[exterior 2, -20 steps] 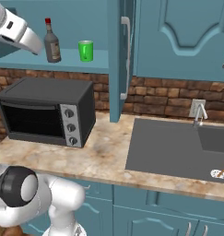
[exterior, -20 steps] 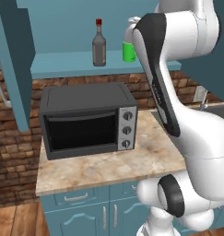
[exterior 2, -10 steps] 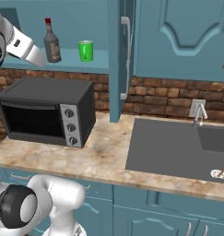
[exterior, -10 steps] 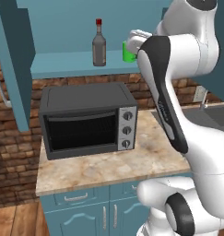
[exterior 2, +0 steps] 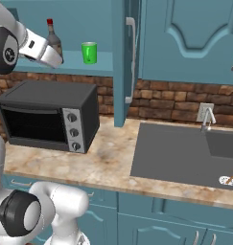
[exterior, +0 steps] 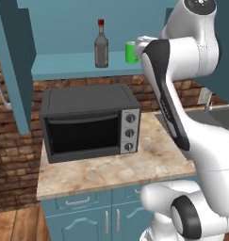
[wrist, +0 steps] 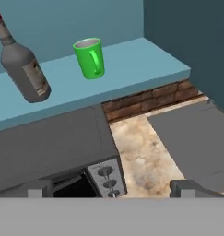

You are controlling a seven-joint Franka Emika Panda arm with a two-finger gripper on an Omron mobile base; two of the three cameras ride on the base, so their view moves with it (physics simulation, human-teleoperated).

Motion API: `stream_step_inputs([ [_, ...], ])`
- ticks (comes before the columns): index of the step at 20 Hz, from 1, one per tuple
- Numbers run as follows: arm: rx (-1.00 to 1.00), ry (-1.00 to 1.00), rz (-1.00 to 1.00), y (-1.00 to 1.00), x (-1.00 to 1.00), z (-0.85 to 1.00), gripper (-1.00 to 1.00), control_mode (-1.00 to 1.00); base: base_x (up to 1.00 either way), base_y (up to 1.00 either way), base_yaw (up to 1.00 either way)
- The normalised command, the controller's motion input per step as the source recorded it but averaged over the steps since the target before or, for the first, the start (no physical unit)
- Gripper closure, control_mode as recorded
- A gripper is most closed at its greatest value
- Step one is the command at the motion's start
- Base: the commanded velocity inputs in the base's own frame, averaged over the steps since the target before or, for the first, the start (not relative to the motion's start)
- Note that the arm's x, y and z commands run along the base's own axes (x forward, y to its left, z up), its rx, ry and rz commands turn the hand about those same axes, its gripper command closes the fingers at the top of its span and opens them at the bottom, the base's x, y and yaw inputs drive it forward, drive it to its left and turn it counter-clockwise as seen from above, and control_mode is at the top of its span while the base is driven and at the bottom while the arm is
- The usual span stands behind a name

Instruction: Open the cabinet directly in front. Then move the liquor and the mug to the dining counter with the jar on it.

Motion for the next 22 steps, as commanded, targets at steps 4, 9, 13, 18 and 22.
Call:
stream_step_inputs([
  [4, -0.20, 0.00, 0.03, -0.02, 0.14, 0.00, -1.00, -1.00, 0.00, 0.00, 0.00],
  [9, -0.11, 0.00, 0.04, -0.11, 0.03, 0.00, -1.00, -1.00, 0.00, 0.00, 0.00],
  [13, 0.00, 0.00, 0.00, -0.19, 0.01, -0.07, -1.00, -1.00, 0.00, 0.00, 0.00],
  [18, 0.01, 0.00, 0.03, -0.04, 0.44, -0.11, -1.00, -1.00, 0.00, 0.00, 0.00],
  [22, 0.02, 0.00, 0.12, 0.00, 0.54, -0.06, -1.00, -1.00, 0.00, 0.00, 0.00],
])
